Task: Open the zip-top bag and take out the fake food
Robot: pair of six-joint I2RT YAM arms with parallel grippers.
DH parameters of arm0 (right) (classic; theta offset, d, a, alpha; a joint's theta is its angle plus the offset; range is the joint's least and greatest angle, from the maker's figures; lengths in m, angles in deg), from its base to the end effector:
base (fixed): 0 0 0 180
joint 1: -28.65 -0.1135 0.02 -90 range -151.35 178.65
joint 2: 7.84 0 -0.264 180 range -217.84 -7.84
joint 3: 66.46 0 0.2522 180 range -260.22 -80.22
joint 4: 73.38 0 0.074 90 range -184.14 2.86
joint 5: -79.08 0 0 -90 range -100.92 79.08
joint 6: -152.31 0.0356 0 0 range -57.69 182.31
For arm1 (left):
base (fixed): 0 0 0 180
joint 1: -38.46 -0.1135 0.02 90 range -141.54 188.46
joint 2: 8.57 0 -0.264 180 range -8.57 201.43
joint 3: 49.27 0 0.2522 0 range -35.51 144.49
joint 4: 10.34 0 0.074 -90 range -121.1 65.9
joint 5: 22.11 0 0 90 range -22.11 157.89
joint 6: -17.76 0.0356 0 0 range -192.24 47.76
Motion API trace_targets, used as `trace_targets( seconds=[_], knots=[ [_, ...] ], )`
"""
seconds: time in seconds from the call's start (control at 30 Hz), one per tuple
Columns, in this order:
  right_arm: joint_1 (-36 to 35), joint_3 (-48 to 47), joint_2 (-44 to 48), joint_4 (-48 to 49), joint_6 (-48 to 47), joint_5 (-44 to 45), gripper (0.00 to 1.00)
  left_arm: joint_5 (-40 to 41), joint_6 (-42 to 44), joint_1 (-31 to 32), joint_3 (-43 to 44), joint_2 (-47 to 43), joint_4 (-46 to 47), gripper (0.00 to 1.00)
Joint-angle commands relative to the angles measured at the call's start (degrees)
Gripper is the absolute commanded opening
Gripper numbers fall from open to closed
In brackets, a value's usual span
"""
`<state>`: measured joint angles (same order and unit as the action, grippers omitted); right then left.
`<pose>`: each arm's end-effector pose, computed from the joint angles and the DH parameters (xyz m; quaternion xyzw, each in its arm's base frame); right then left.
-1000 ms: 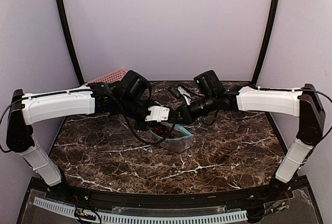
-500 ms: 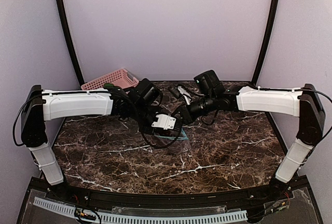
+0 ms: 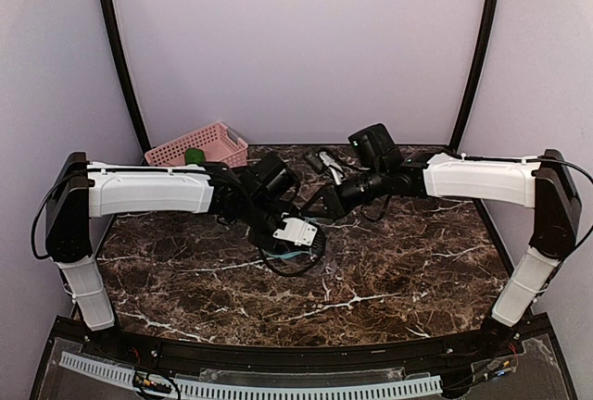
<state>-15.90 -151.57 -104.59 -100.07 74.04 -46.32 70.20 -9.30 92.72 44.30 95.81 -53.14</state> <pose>0.2555 0.2805 0.2609 -0.3693 0.7851 0.4371 0.2370 0.2338 -0.3224 0.2337 0.8074 0.5002 0.0427 0.3098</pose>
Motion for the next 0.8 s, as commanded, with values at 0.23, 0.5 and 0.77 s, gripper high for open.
trace_targets(
  seconds=[0.23, 0.5, 0.77],
  knots=[
    [0.0, -0.1, 0.2, 2.7, 1.5, -2.4, 0.0, 4.7, 0.3, 0.1, 1.7, 3.6, -1.6, 0.62],
    [0.4, 0.7, 0.8, 3.0, 2.2, -2.4, 0.17, 1.7, -0.2, 0.2, 0.9, 3.7, -2.8, 0.56],
    [5.0, 4.4, 5.2, 6.4, 4.0, -5.3, 0.65, -4.0, -3.2, -0.7, -6.3, -5.3, 1.6, 0.5]
  ],
)
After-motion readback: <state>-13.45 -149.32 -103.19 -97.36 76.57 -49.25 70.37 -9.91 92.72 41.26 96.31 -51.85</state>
